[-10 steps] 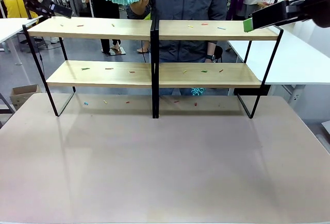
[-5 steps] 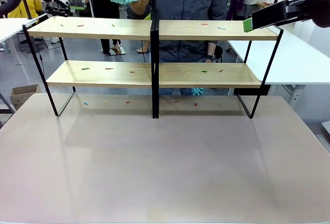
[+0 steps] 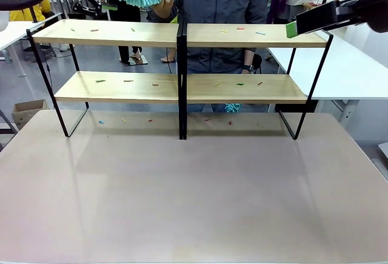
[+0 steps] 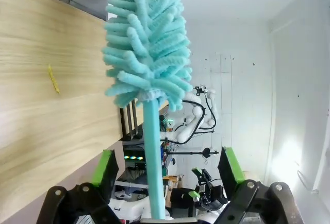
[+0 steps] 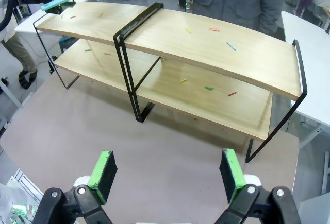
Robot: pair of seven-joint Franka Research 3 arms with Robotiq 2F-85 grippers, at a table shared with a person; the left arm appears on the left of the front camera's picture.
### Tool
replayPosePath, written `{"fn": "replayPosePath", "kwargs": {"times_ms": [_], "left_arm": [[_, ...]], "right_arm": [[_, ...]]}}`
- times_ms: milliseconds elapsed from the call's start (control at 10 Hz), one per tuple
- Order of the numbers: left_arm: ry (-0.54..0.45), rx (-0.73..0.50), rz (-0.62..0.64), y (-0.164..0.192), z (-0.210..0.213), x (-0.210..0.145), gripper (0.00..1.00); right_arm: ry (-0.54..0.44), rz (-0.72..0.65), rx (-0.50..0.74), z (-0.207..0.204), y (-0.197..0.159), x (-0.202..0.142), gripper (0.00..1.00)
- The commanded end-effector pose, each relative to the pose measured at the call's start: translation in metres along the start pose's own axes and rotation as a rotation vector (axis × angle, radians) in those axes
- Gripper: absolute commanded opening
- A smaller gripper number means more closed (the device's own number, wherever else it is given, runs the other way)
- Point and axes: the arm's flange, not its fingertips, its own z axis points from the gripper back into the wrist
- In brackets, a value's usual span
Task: Clean the shelves.
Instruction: Pick up the Duster when the human hands it over.
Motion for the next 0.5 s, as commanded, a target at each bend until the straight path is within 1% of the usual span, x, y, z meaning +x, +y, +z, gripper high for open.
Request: {"fn": "replayPosePath", "kwargs": {"times_ms": [0, 100, 200, 300, 400], "left_arm": [[-0.003, 0.02, -0.007, 0.0007, 0.0052, -0.0059, 1.0], [-0.003, 0.018, -0.012, 0.0014, 0.0051, -0.0066, 1.0], [-0.001, 0.037, -0.023, 0.0012, 0.0039, -0.0073, 0.42], [-0.009, 0.046, -0.028, 0.0012, 0.0036, -0.0075, 0.42], [-0.013, 0.051, -0.024, 0.0018, 0.0027, -0.007, 0.0]], "right_arm": [[-0.001, -0.002, 0.0, -0.0005, -0.0003, 0.0009, 1.0], [-0.001, -0.002, 0.0, -0.0005, -0.0003, 0.0009, 1.0], [-0.001, -0.002, 0.0, -0.0005, -0.0003, 0.0009, 1.0], [-0.001, -0.002, 0.0, -0.0005, -0.0003, 0.0009, 1.0], [-0.001, -0.002, 0.0, -0.0005, -0.0003, 0.0009, 1.0]]}}
